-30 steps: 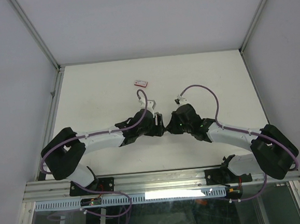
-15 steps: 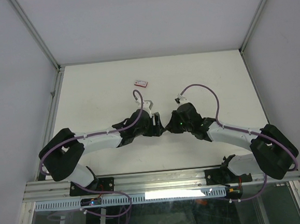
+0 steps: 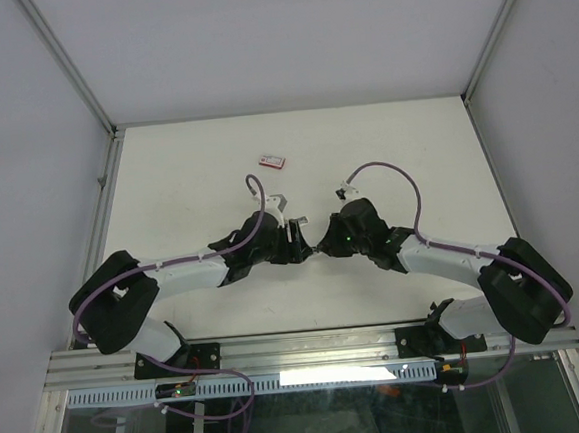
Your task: Load the staples into the stapler
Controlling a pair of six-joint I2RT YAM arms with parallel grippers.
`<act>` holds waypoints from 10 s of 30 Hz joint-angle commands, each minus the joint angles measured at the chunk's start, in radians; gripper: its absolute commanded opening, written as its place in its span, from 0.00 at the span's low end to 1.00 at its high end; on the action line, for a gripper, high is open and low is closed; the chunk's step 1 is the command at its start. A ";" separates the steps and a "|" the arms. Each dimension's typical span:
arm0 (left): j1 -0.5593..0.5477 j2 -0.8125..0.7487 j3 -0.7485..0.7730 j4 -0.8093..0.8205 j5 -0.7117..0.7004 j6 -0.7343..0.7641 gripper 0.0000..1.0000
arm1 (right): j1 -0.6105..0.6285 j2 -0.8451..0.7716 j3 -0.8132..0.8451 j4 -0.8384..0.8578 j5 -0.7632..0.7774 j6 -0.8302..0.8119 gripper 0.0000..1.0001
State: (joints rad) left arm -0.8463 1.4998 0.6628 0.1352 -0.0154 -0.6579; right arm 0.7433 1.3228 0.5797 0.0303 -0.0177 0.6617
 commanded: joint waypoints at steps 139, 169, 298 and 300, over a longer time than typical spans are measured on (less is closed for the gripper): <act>0.257 0.946 1.226 -0.403 -0.057 0.684 0.56 | -0.409 -0.372 -0.133 -0.120 -0.261 -0.176 0.55; 0.102 0.591 0.807 -0.324 0.033 0.629 0.79 | -0.409 -0.438 -0.106 -0.185 -0.248 -0.199 0.57; -0.111 -0.628 -0.358 0.184 0.016 -0.372 0.75 | -0.397 -0.476 -0.346 0.370 -0.749 0.157 0.00; -0.110 -0.623 -0.393 0.231 0.041 -0.414 0.69 | -0.397 -0.501 -0.348 0.372 -0.750 0.164 0.00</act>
State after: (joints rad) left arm -0.9665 0.8940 0.3103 0.2195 -0.0521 -0.9115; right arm 0.3511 0.8738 0.2329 0.3264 -0.7979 0.7963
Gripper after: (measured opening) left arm 0.731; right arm 0.005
